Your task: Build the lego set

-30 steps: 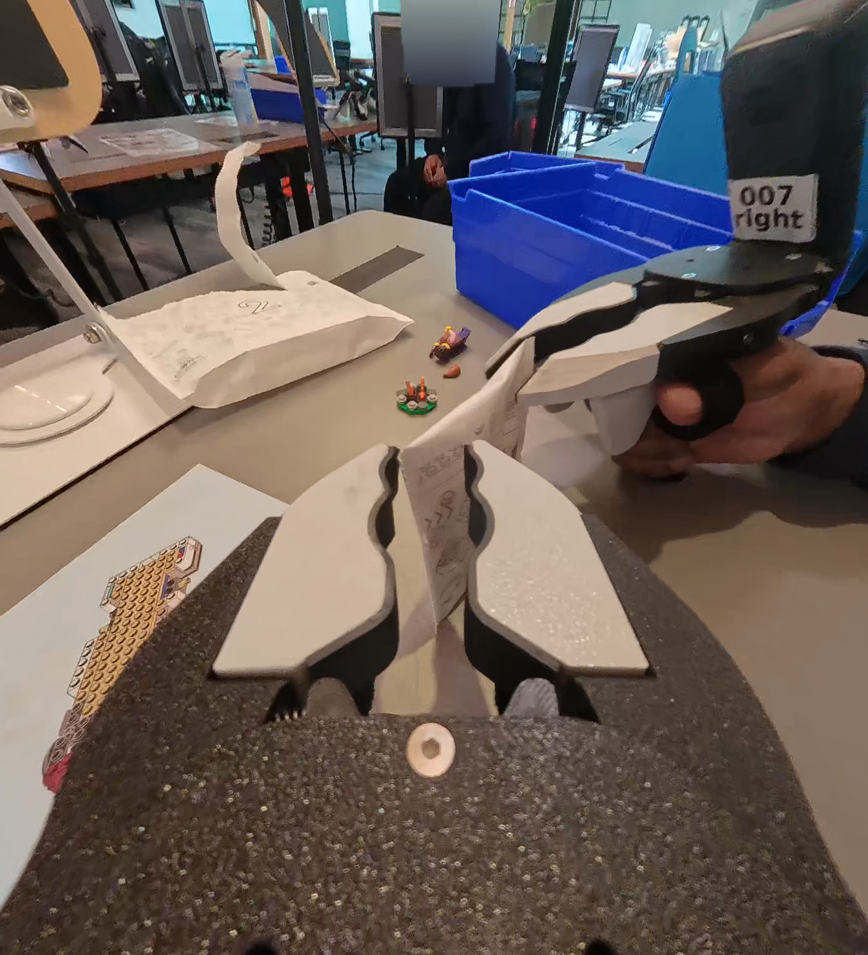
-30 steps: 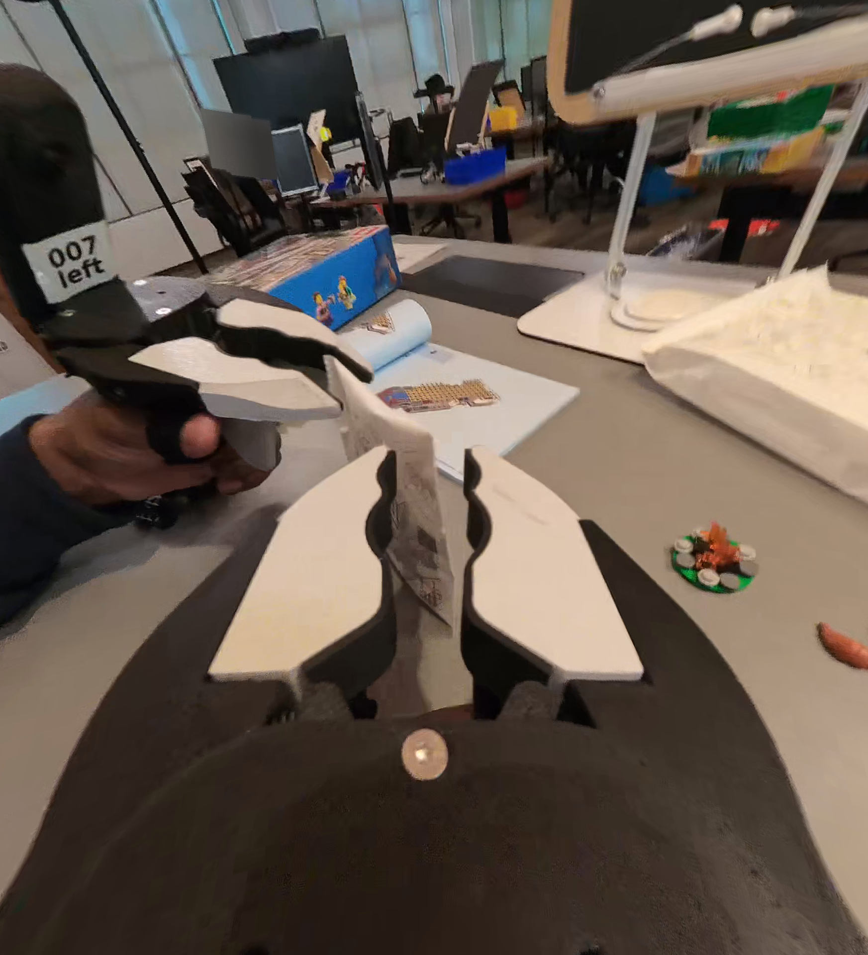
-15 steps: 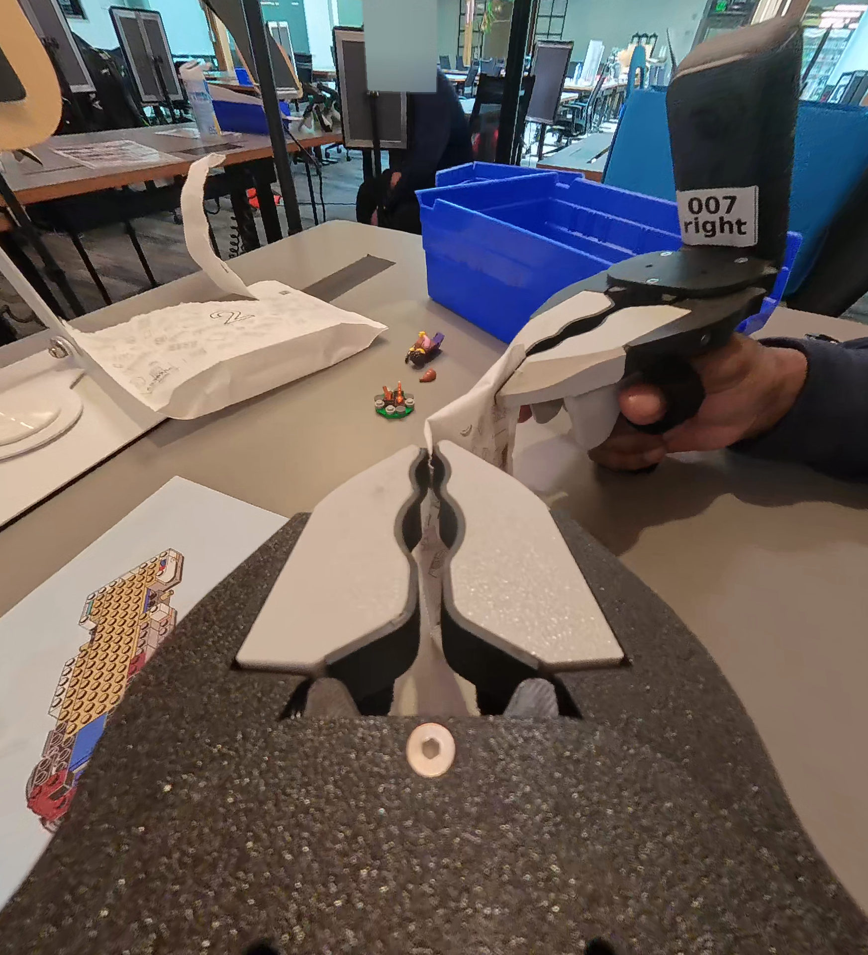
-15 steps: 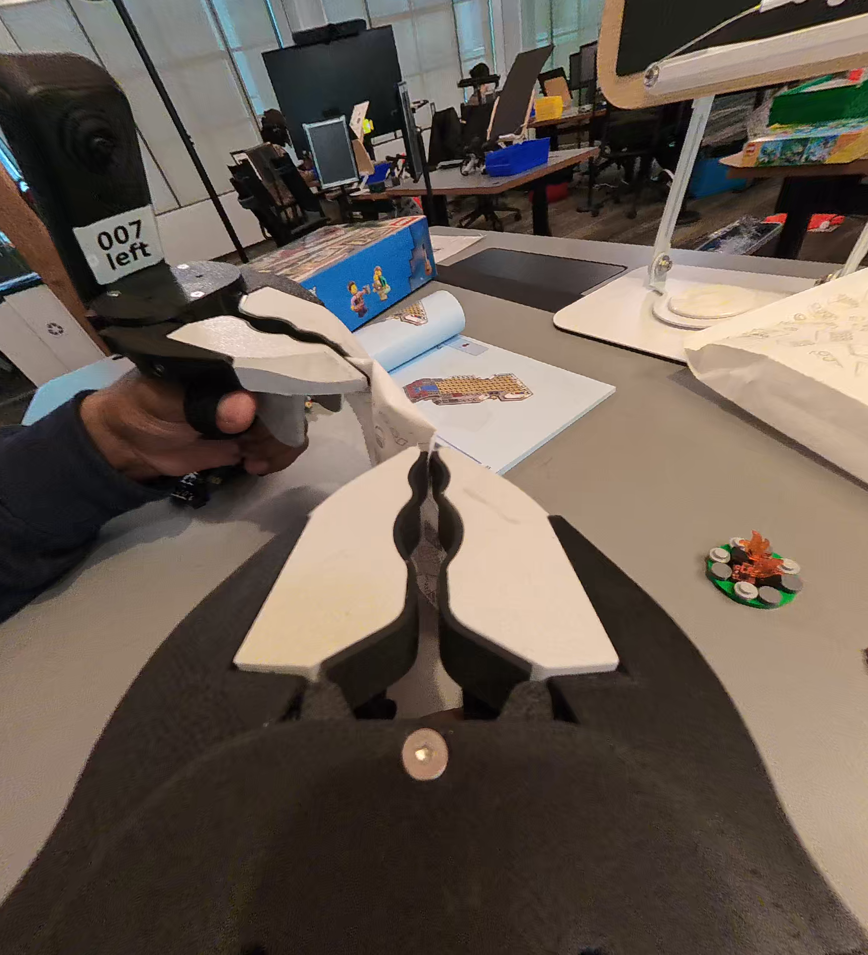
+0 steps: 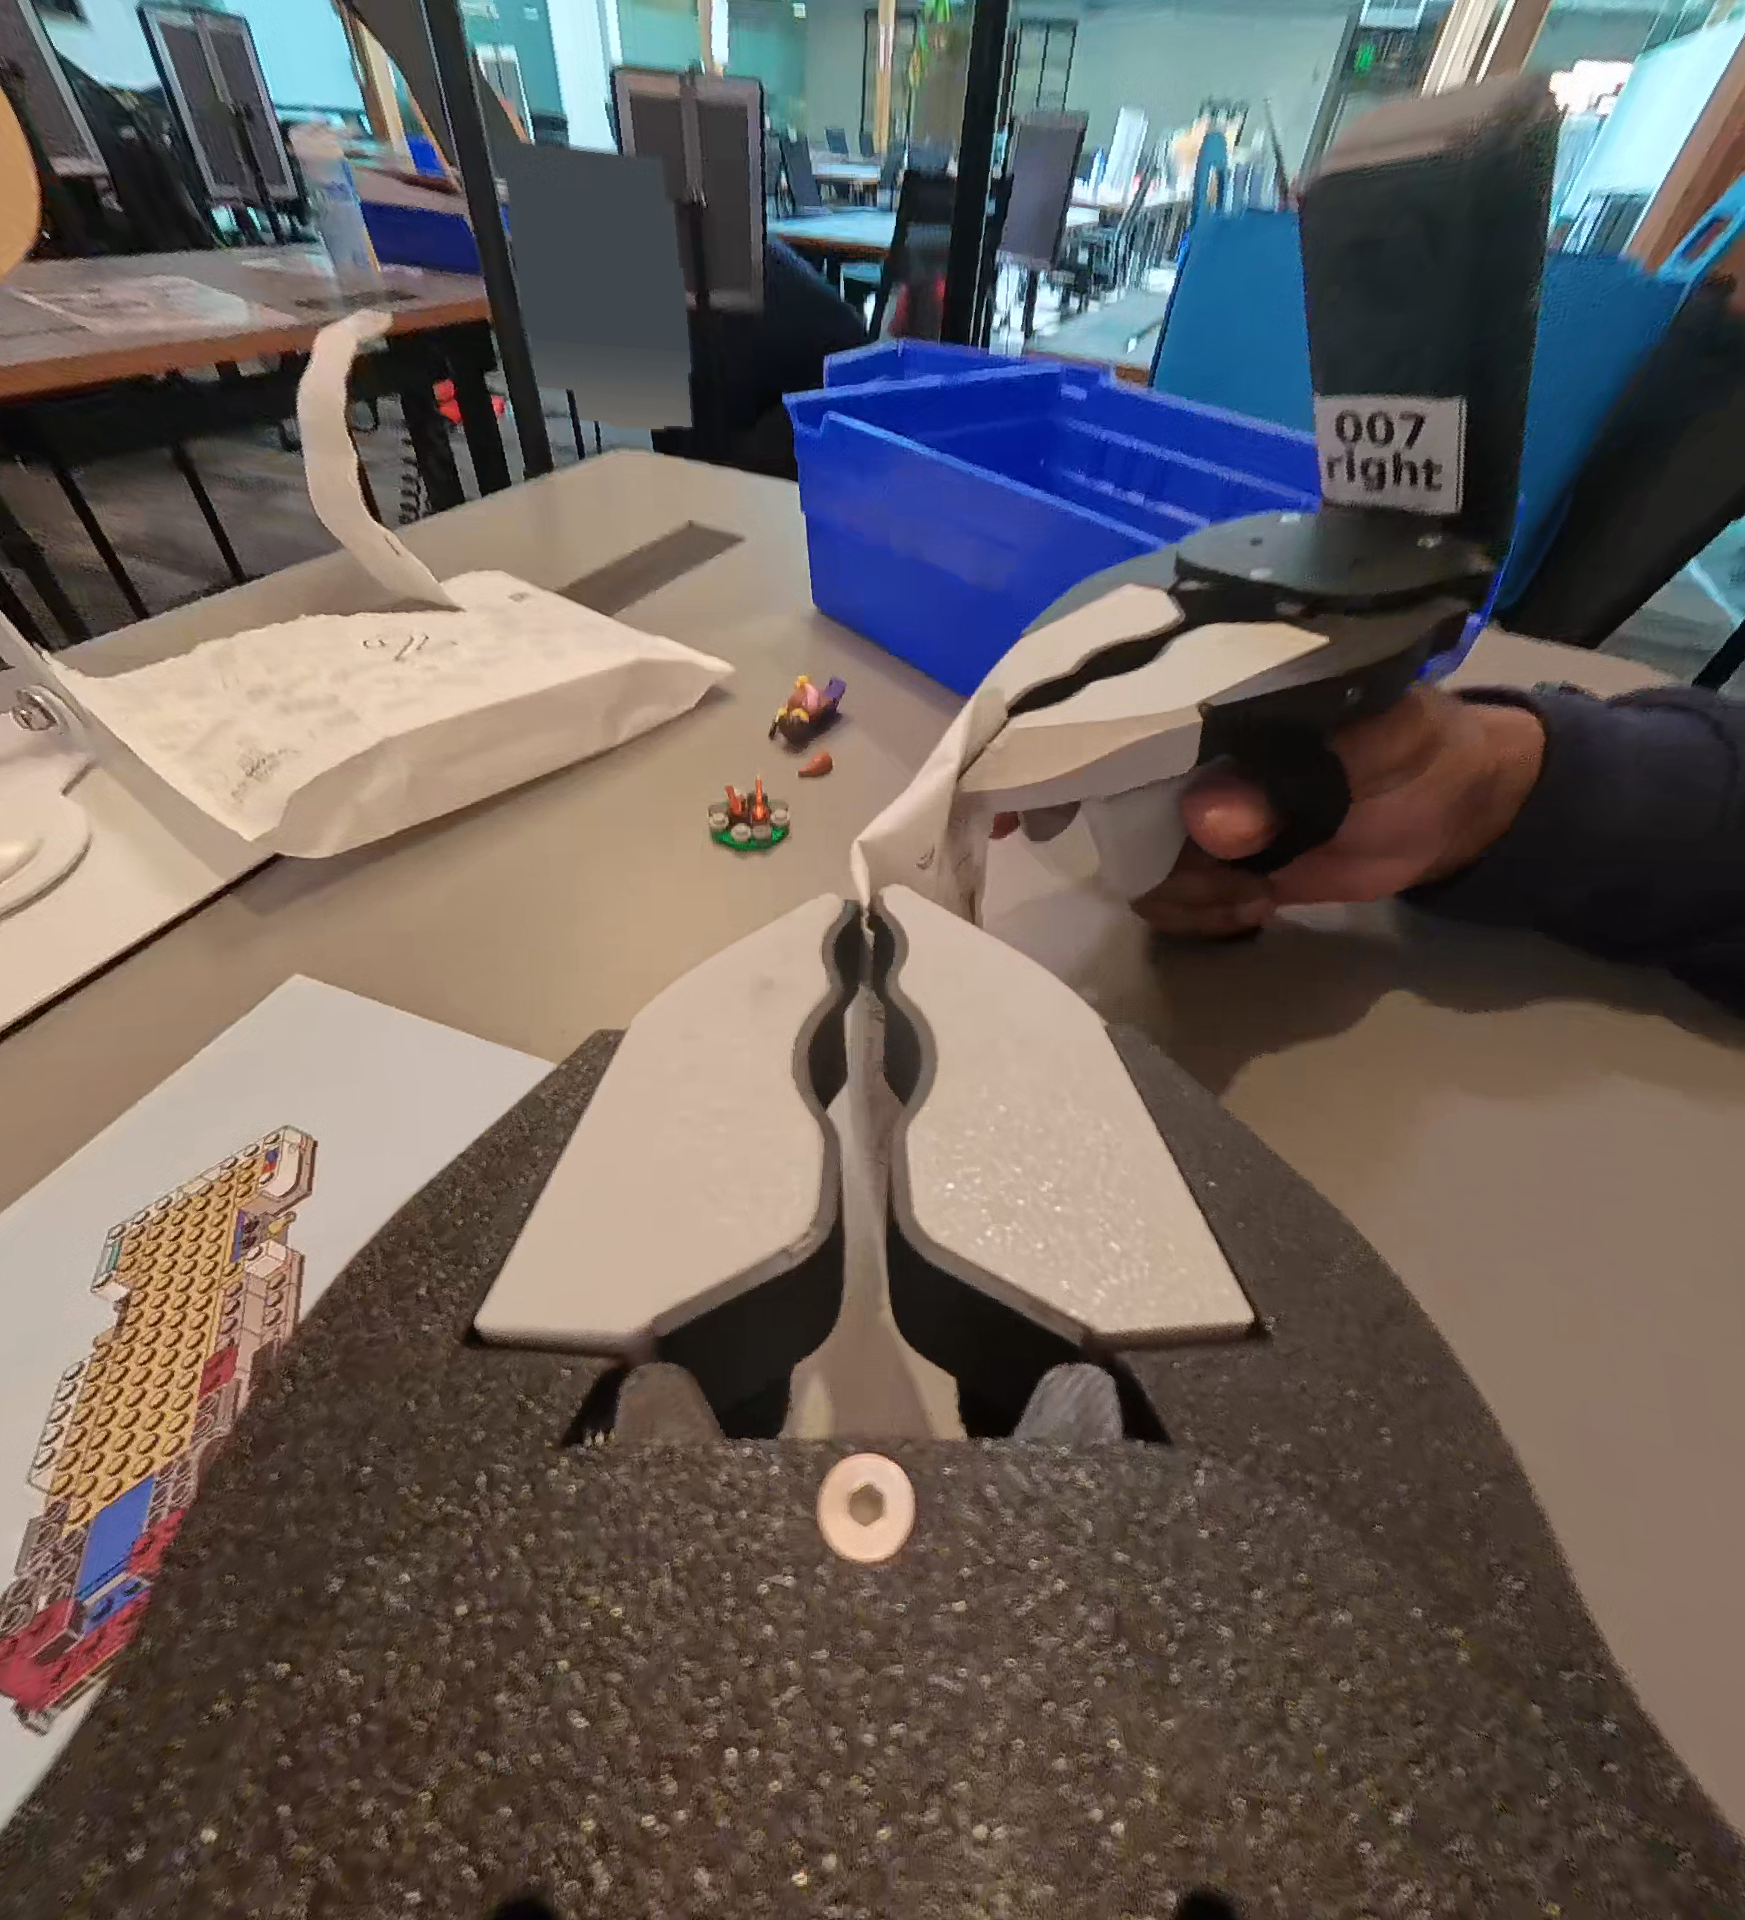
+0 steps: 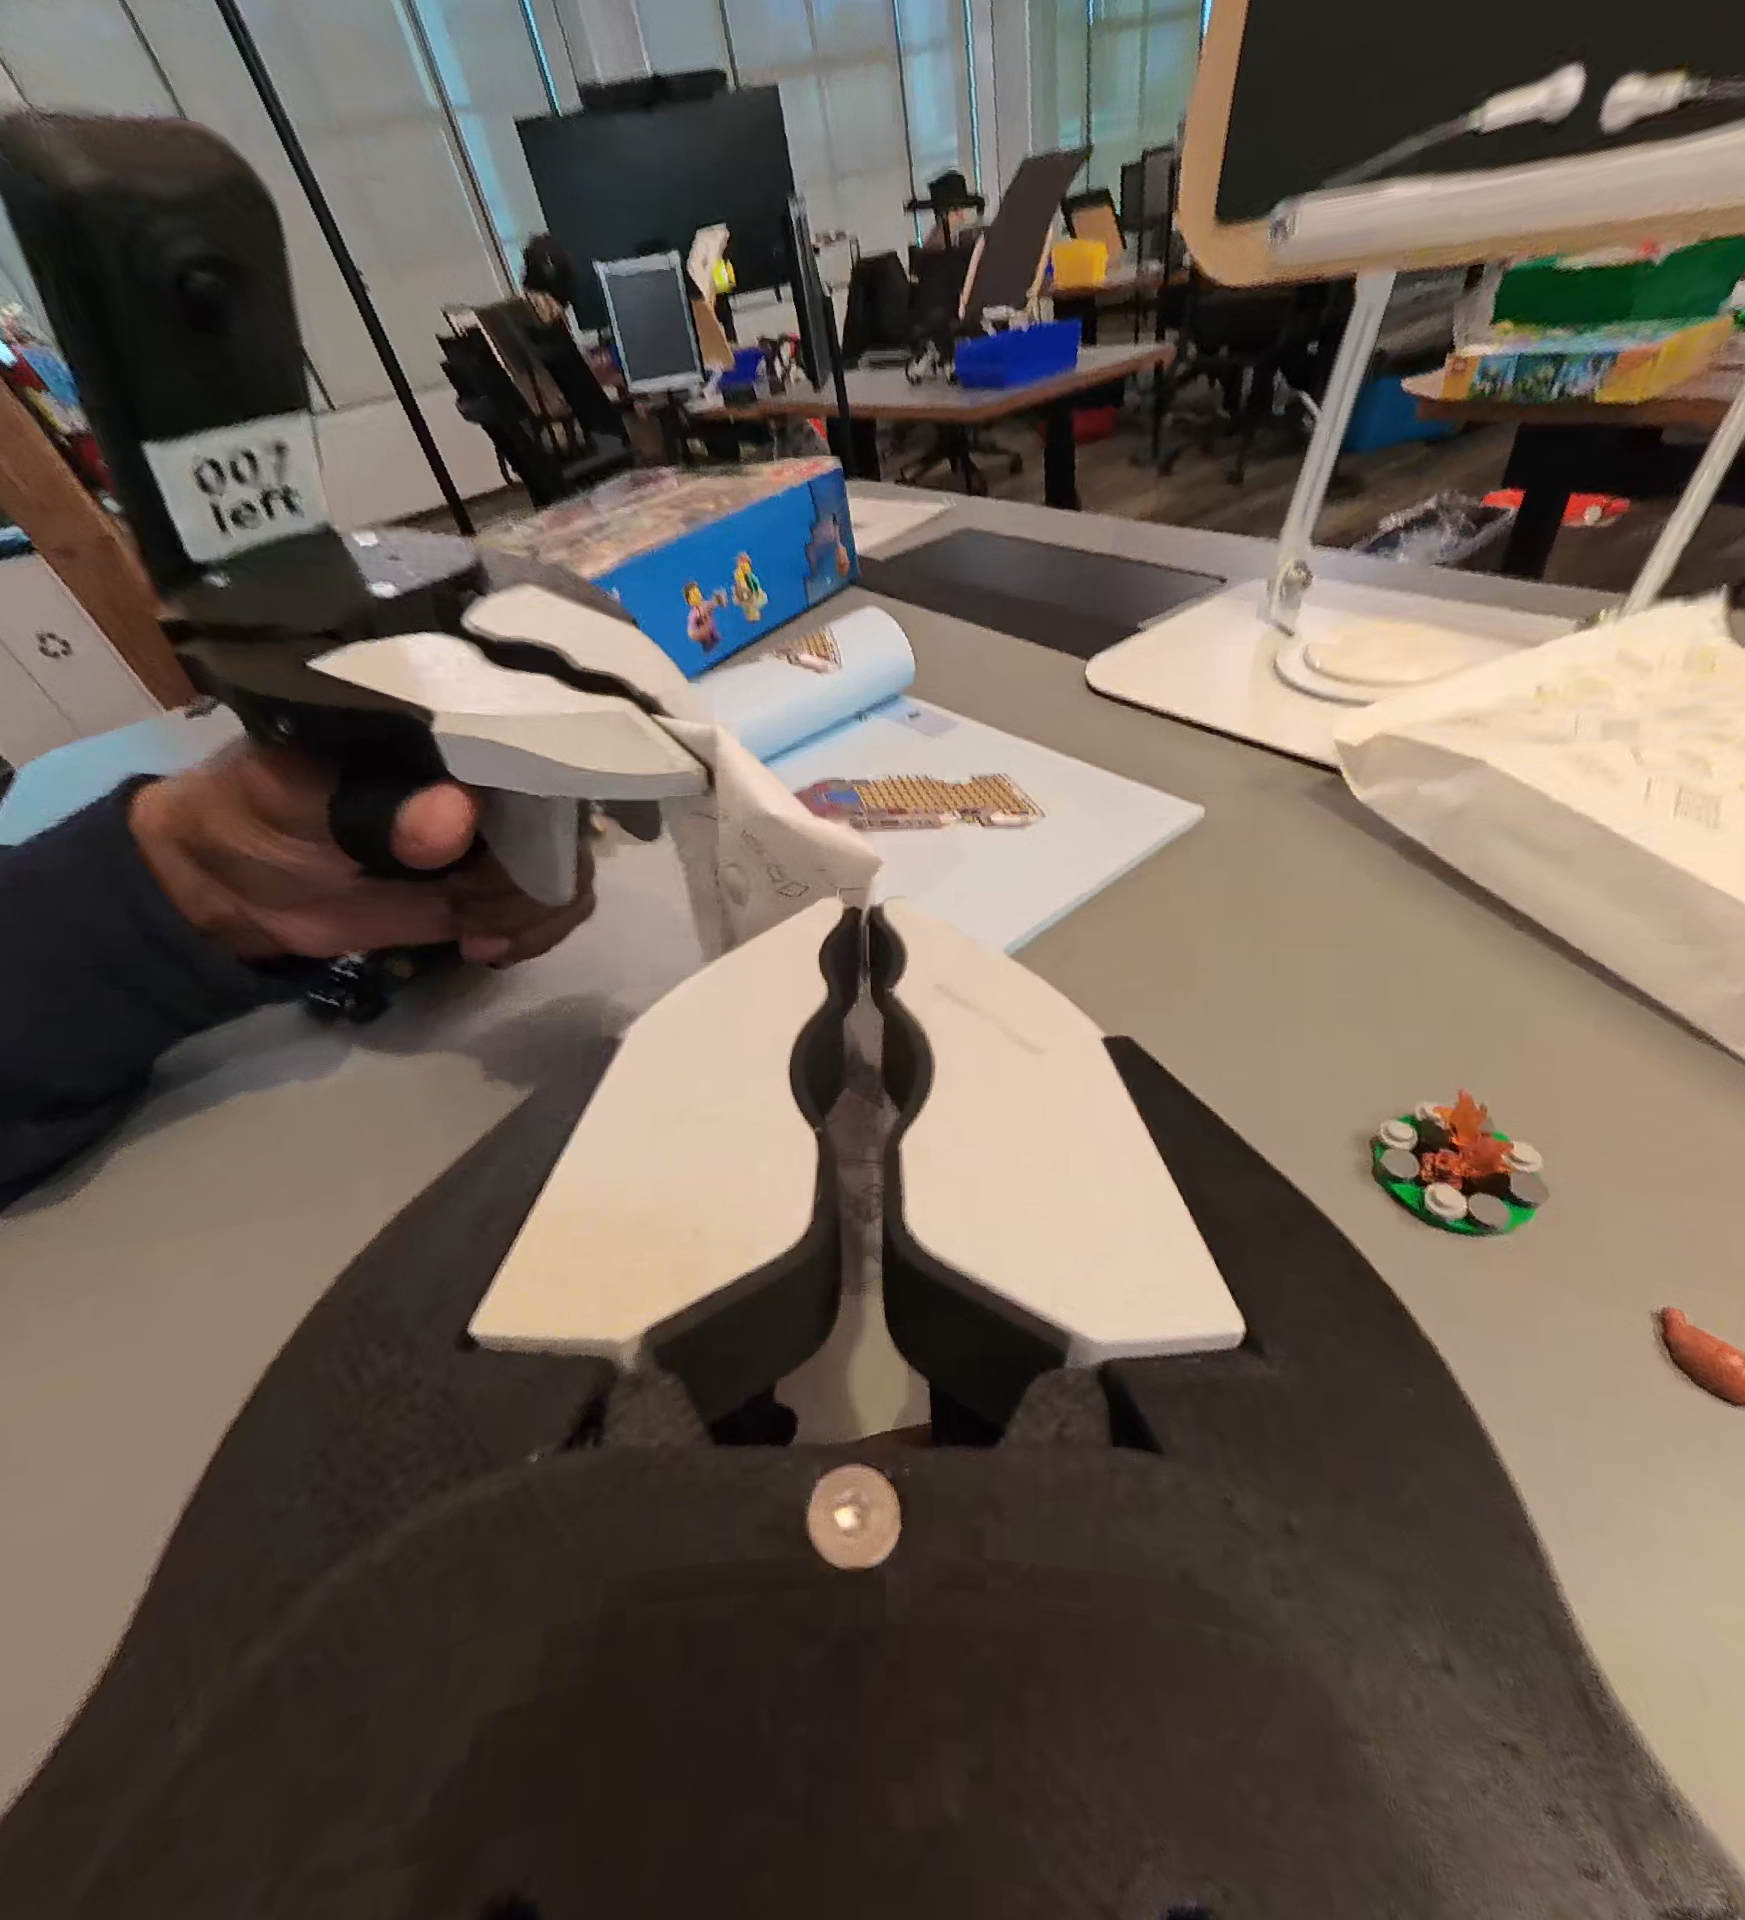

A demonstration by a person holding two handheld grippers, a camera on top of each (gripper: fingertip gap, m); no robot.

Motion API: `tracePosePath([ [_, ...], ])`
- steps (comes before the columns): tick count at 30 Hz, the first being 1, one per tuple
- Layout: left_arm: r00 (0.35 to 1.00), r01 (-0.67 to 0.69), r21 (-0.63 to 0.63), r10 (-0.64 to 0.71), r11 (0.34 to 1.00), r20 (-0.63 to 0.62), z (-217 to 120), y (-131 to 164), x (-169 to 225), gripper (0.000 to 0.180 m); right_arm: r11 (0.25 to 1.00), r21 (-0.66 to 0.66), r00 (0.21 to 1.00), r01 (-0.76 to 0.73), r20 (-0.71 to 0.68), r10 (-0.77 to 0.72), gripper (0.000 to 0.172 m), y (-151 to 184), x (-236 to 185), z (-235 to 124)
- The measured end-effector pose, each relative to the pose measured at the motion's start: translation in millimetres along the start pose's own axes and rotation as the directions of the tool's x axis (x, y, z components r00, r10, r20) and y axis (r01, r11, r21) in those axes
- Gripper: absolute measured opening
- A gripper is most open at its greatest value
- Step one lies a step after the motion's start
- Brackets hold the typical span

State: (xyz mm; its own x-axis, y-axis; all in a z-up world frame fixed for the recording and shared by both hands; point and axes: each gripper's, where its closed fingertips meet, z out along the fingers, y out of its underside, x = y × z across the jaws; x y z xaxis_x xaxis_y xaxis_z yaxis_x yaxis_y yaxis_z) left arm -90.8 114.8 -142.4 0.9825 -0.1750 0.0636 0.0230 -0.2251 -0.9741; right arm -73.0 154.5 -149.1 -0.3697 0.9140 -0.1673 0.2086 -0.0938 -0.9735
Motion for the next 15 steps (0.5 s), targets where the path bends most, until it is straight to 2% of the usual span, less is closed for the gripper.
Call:
tracePosePath([
  [7,0.999,-0.023,0.015,0.023,1.000,-0.035,2.1,1.7,5.1,0.000,0.999,0.006,0.999,-0.046,-0.015,0.046,0.017,1.0,5.3,1.2],
  [10,0.999,0.014,0.028,-0.013,1.000,-0.033,2.4,1.1,3.0,0.004,0.999,0.004,0.999,-0.040,-0.006,0.040,0.013,1.2,4.3,0.6],
  [12,0.997,0.074,0.038,-0.072,0.997,-0.038,3.1,0.9,0.1,0.020,1.000,0.021,1.000,-0.010,0.005,0.010,0.005,-2.1,1.0,-0.7],
  [15,0.990,0.123,0.025,-0.121,0.992,-0.066,4.4,4.7,0.9,0.026,0.999,0.033,0.999,0.033,0.028,-0.034,0.001,-3.5,-5.4,-0.7],
])
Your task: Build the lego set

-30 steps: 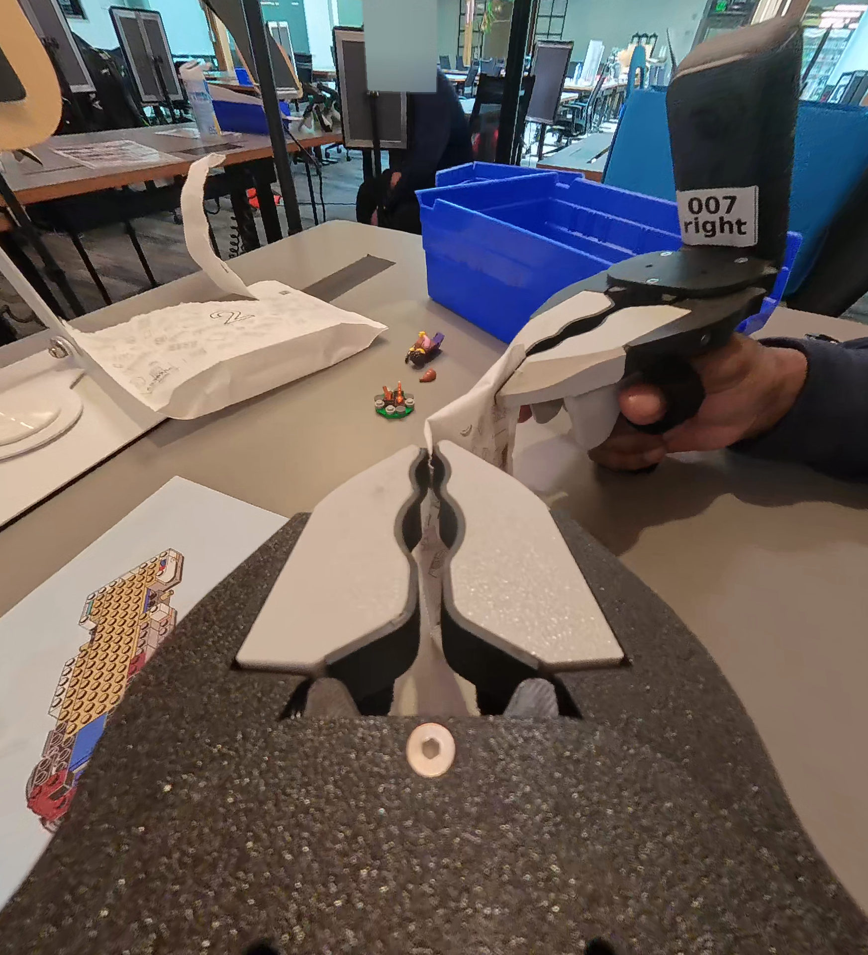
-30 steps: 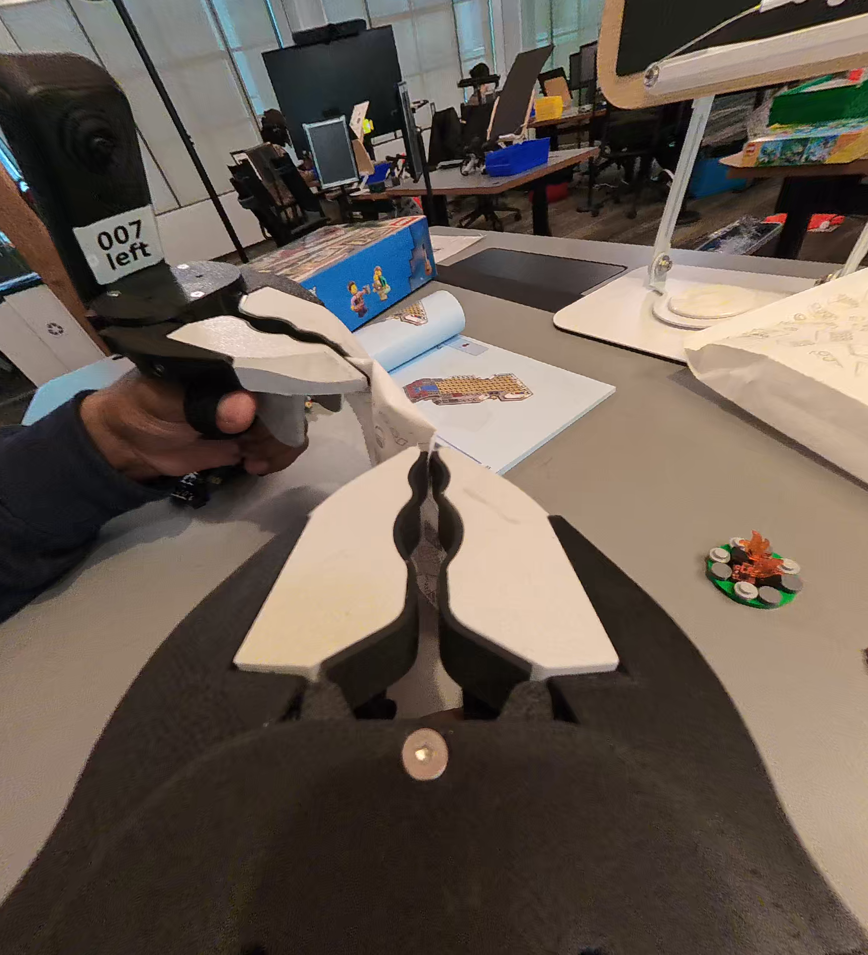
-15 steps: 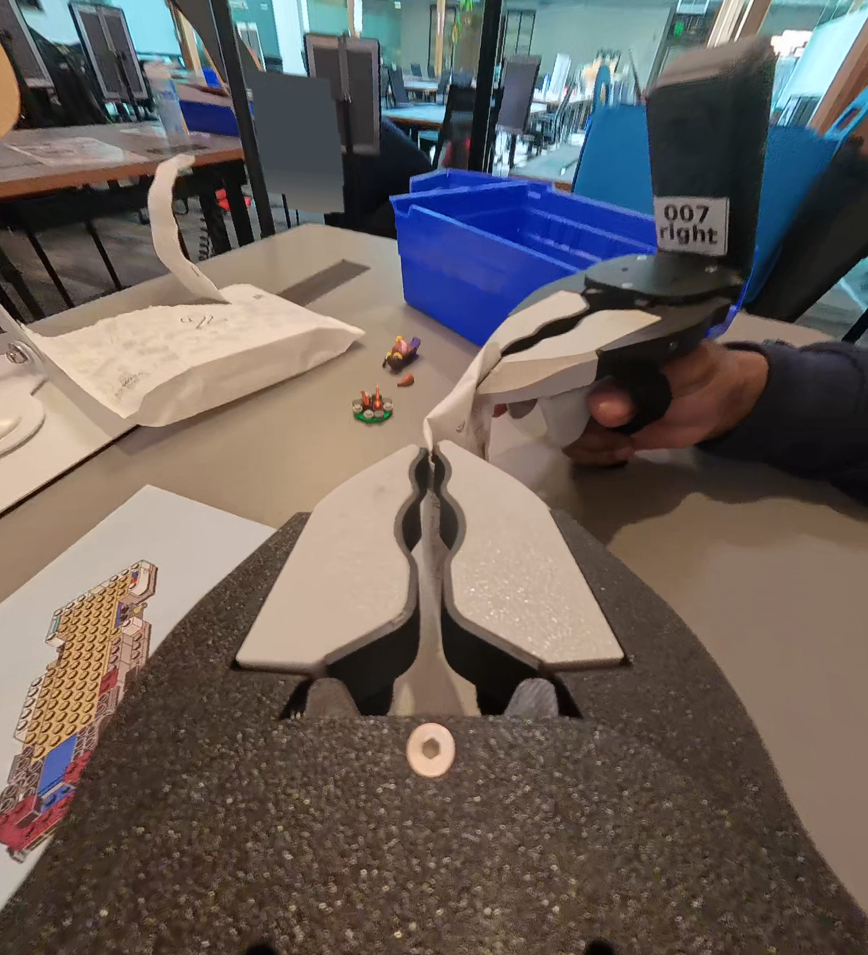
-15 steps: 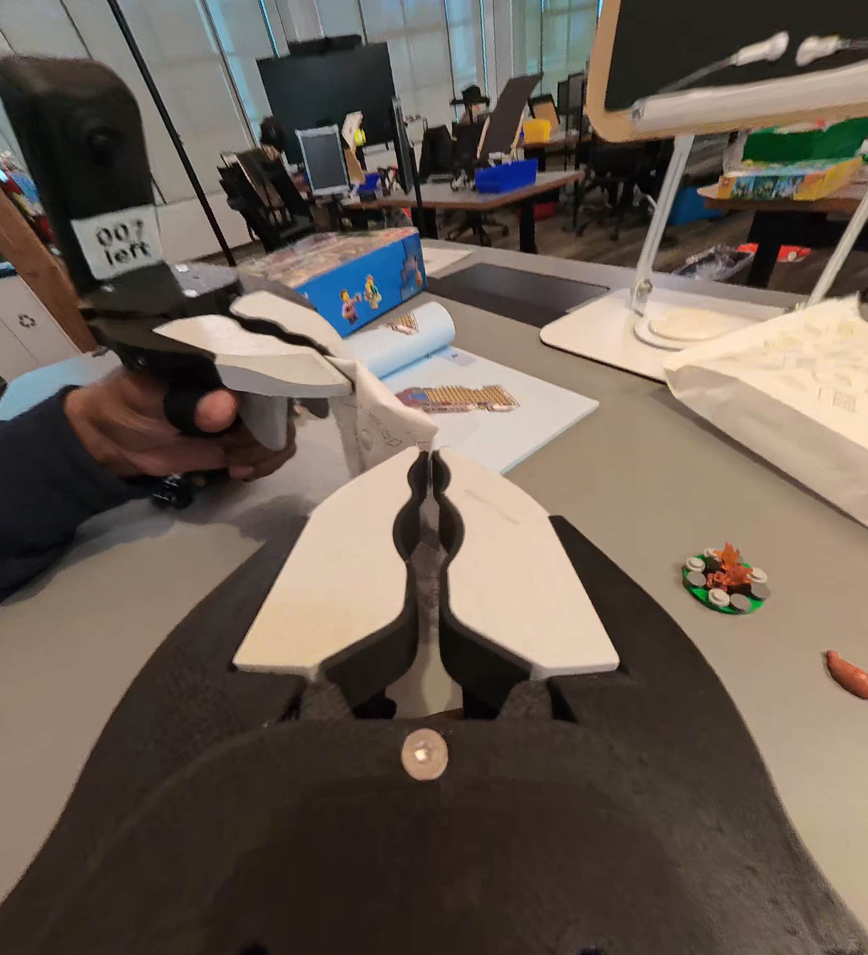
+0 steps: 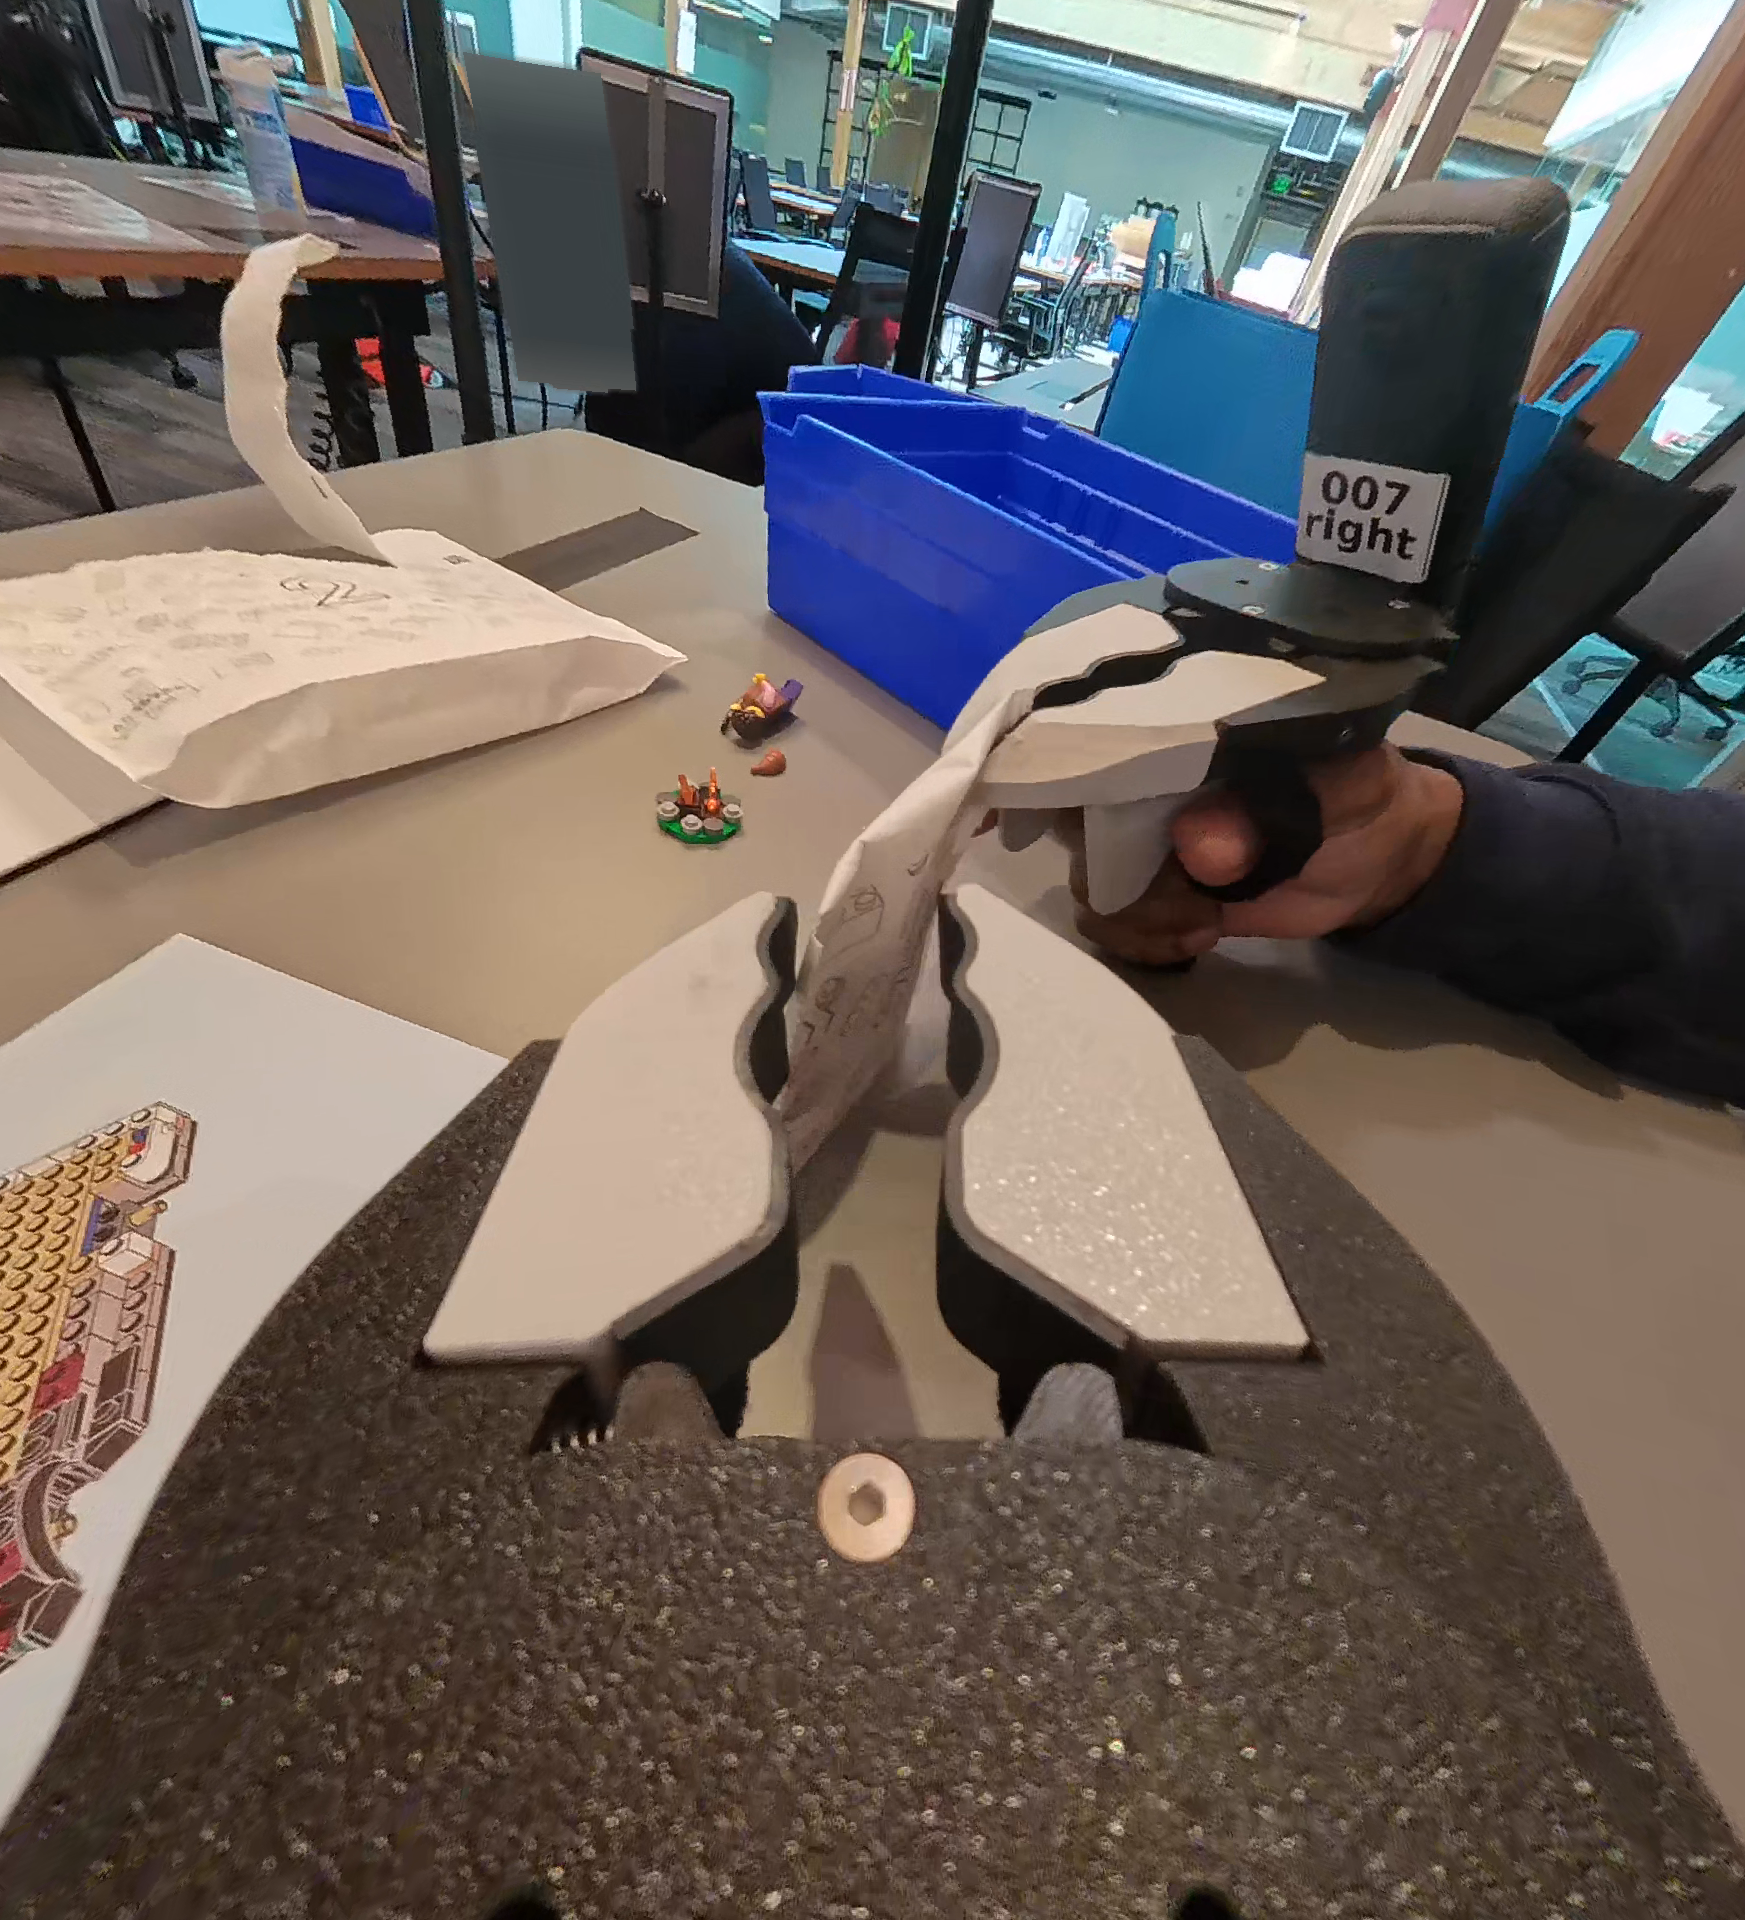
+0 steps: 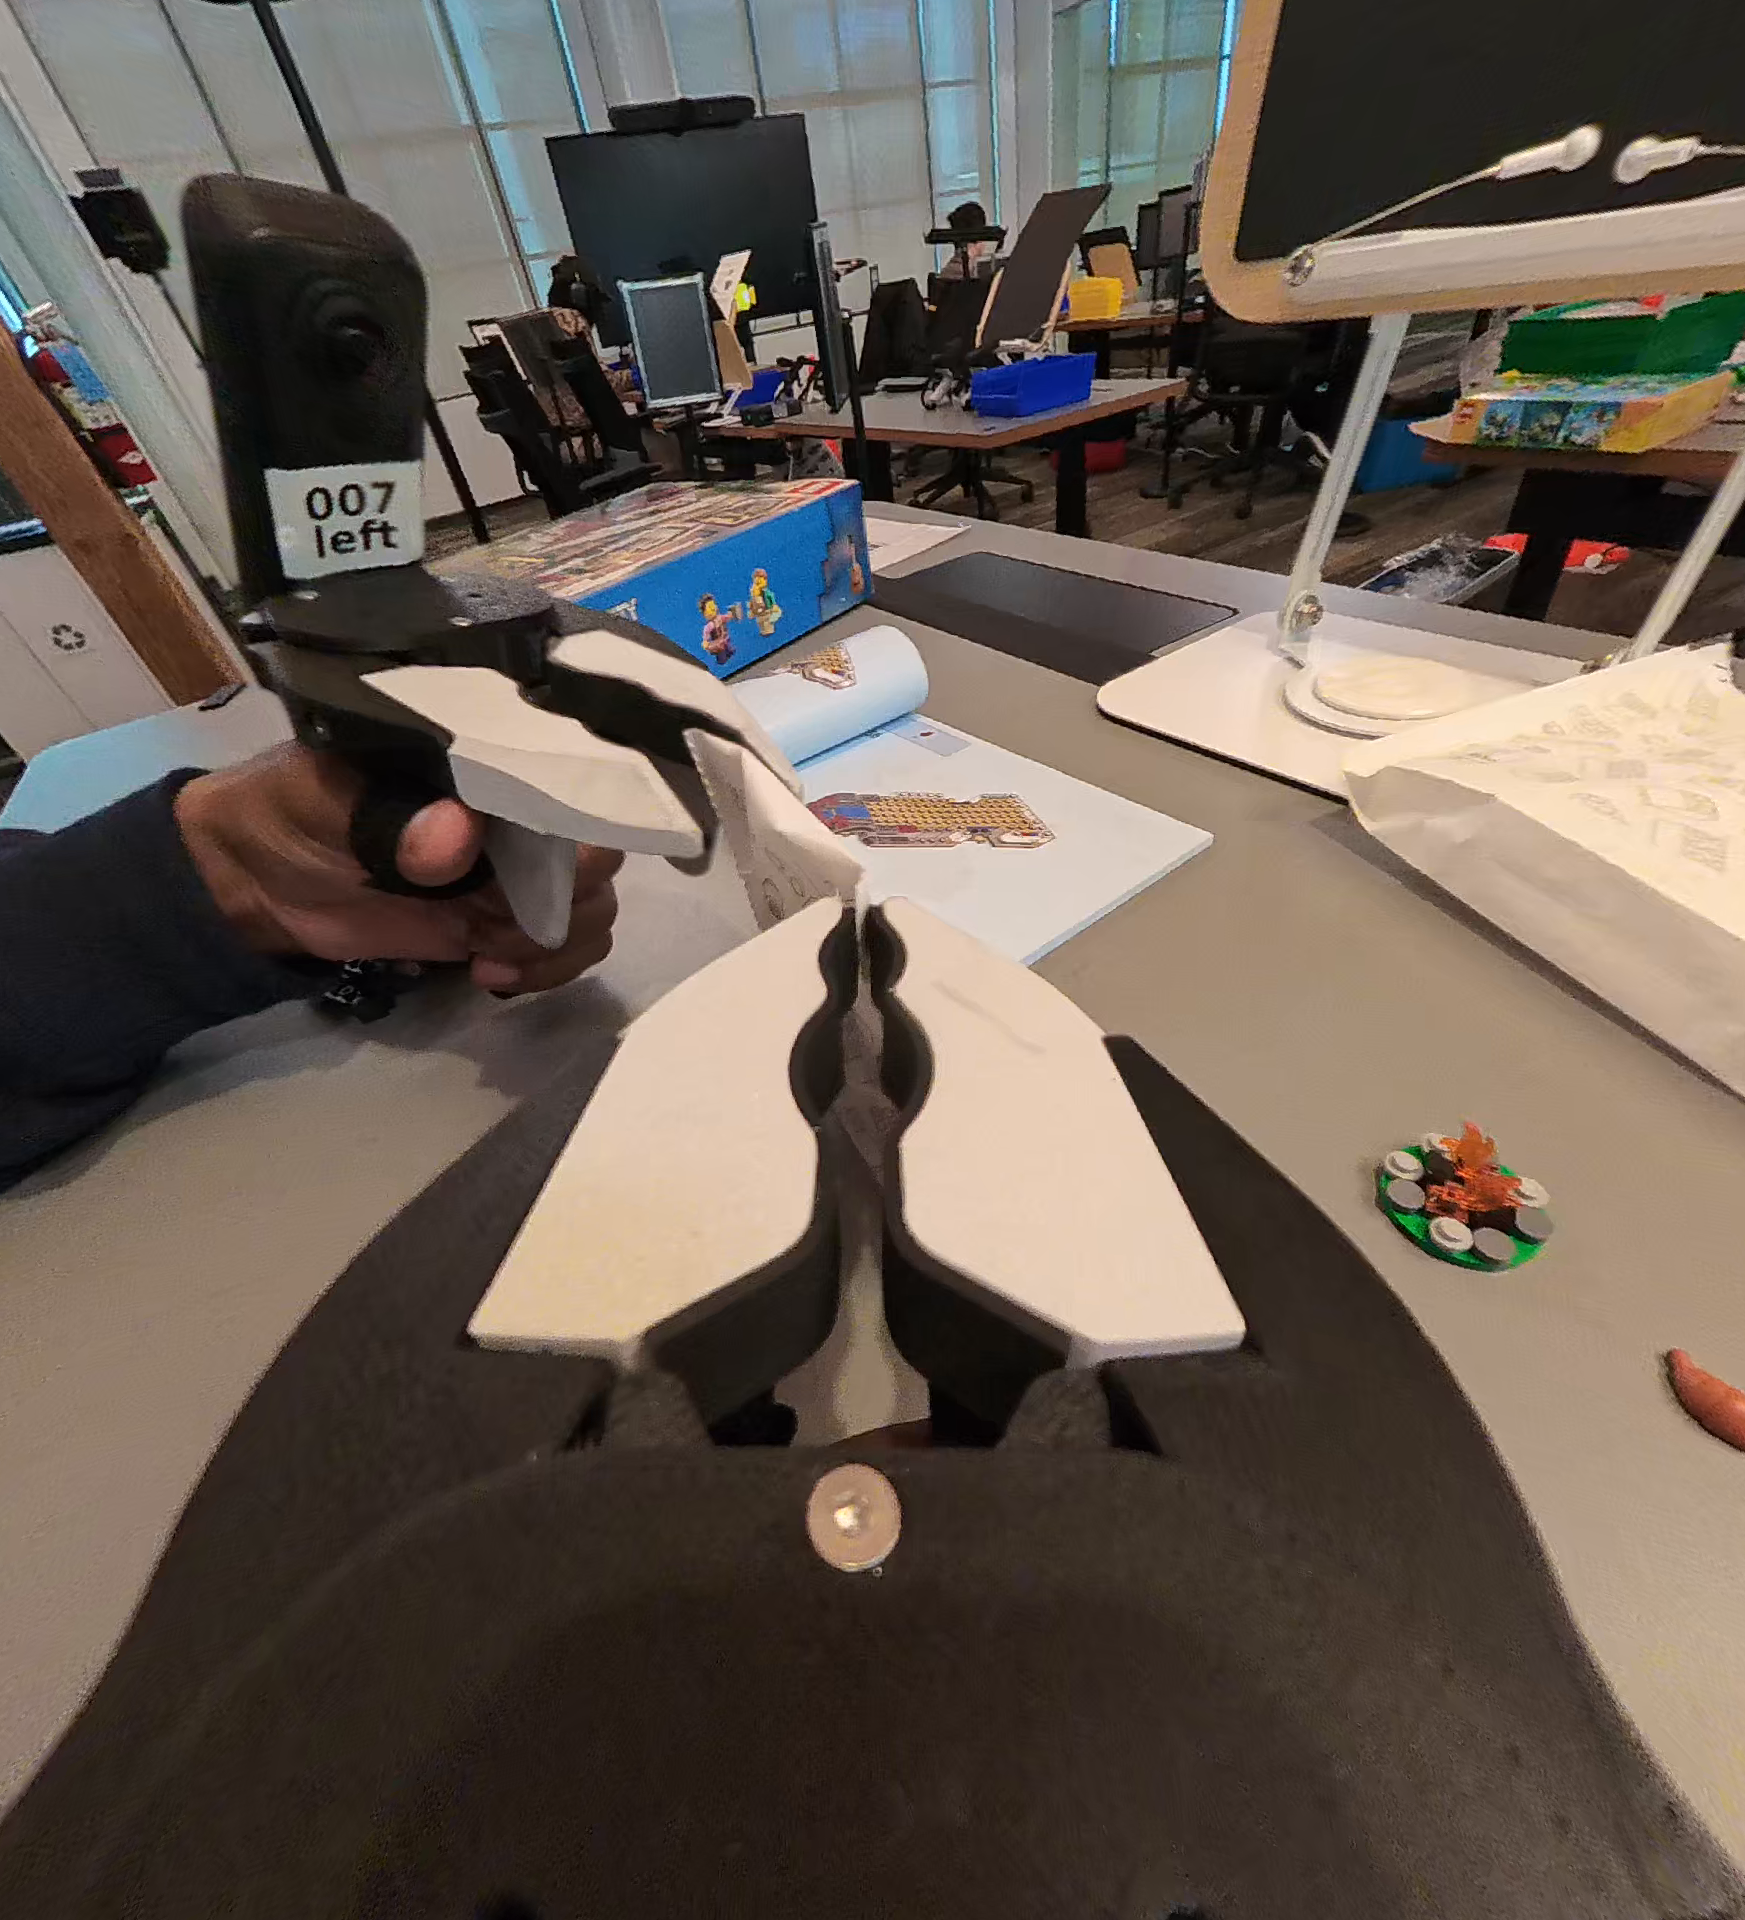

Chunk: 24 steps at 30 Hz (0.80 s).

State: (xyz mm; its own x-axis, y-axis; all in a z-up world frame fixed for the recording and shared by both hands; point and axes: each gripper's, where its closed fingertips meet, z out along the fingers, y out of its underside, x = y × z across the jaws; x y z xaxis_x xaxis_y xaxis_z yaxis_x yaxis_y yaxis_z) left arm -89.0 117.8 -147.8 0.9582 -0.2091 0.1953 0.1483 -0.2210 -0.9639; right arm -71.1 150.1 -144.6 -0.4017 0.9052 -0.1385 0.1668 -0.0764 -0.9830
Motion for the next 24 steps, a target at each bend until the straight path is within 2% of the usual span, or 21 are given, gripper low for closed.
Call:
tracePosePath([
  [4,1.000,-0.027,-0.022,0.027,0.999,0.001,1.1,3.4,1.4,0.014,1.000,-0.022,1.000,-0.012,0.026,0.013,0.003,4.4,-2.8,2.4],
  [6,0.999,-0.047,-0.040,0.046,0.998,-0.008,1.5,5.5,3.4,0.006,0.998,-0.034,0.998,-0.050,0.046,0.052,0.019,6.1,-3.3,3.6],
  [9,0.997,-0.071,-0.051,0.069,0.996,-0.031,1.7,7.2,7.7,0.003,0.988,-0.082,0.986,-0.128,0.098,0.135,0.053,12.7,-9.6,8.4],
  [10,0.997,-0.071,-0.051,0.069,0.996,-0.046,1.5,7.3,9.7,0.002,0.986,-0.097,0.983,-0.138,0.112,0.149,0.054,14.8,-12.5,9.5],
  [12,0.995,-0.064,-0.053,0.059,0.997,-0.080,1.5,8.1,14.1,0.001,0.987,-0.099,0.984,-0.124,0.113,0.135,0.043,15.0,-15.1,9.7],
  [14,0.995,-0.051,-0.057,0.045,0.997,-0.091,2.5,9.2,15.8,0.001,0.990,-0.092,0.988,-0.103,0.109,0.113,0.020,14.0,-15.6,8.4],
  [19,0.995,0.030,-0.074,-0.037,0.997,-0.091,5.7,13.9,12.4,0.028,0.989,-0.092,0.983,-0.113,0.135,0.125,0.007,13.6,-17.0,7.1],
  [21,0.996,0.021,-0.085,-0.028,0.996,-0.087,6.5,16.4,11.9,0.024,0.991,-0.091,0.983,-0.103,0.145,0.115,0.005,13.1,-18.7,6.7],
  [22,0.996,0.005,-0.083,-0.012,0.997,-0.084,6.3,16.3,12.1,0.014,0.991,-0.089,0.982,-0.098,0.154,0.111,0.005,12.8,-20.1,6.4],
  [24,0.996,-0.032,-0.074,0.025,0.997,-0.084,5.4,14.3,13.4,0.005,0.991,-0.088,0.982,-0.099,0.155,0.112,0.007,12.6,-20.2,6.3],
])
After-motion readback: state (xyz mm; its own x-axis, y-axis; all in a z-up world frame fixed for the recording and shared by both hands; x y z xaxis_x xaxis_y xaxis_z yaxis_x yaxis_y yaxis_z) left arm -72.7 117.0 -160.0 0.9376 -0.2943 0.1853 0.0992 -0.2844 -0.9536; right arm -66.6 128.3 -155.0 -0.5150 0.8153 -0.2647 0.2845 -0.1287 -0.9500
